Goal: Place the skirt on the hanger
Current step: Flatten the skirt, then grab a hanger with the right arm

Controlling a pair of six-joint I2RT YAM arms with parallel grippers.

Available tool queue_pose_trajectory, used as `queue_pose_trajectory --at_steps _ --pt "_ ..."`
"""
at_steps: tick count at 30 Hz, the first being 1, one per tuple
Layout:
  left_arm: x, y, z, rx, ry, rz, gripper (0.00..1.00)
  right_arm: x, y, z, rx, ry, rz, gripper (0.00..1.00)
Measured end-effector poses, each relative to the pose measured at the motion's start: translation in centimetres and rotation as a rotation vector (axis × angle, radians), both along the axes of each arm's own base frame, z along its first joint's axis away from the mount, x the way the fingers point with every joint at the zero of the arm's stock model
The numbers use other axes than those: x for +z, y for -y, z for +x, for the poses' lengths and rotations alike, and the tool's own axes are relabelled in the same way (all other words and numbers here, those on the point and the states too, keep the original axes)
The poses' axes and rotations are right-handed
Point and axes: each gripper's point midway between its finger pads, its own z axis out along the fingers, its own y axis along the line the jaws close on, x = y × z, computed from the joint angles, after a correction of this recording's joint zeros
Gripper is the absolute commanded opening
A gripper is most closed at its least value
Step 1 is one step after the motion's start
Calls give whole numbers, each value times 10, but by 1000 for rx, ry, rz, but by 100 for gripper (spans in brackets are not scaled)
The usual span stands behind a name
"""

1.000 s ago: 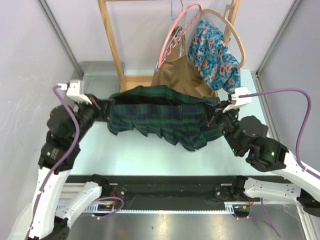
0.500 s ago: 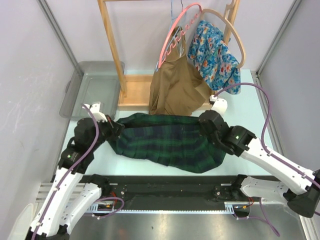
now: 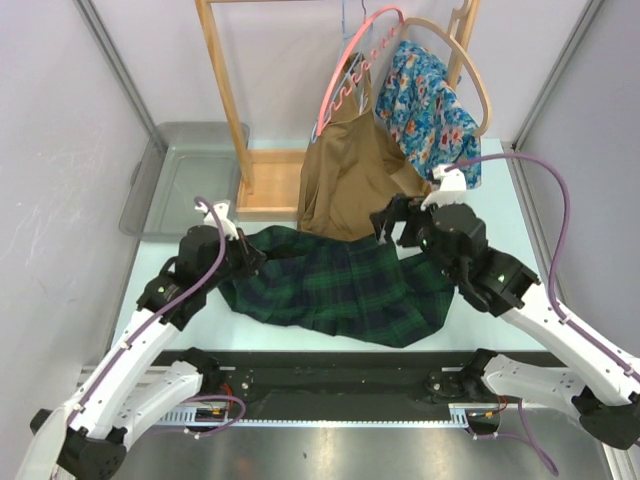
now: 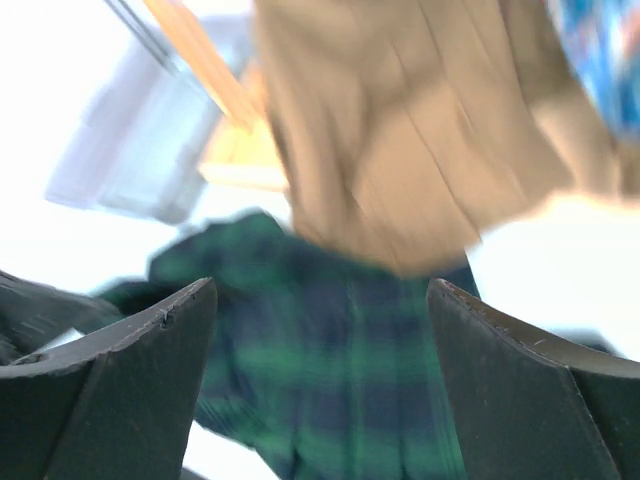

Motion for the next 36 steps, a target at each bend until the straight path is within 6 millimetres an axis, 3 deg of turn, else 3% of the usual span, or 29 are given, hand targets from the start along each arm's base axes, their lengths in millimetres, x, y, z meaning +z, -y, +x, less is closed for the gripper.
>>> queue_pose_trajectory --at_steps 7,12,18,24,30,36 --pt "-6 12 2 -25 -15 46 0 104 -55 44 94 242 61 85" --pt "-7 14 1 -30 -15 54 0 130 -91 96 94 304 63 83" --pt "-4 15 -1 -33 -1 50 0 126 -124 159 41 328 32 83" --pt "-2 15 -2 -36 4 48 0 123 -146 208 -46 349 -7 73" --pt "-3 16 -2 -39 2 49 0 121 -127 216 -180 347 -57 71" --pt "-7 17 1 -48 -3 67 0 119 -100 208 -256 334 -86 68"
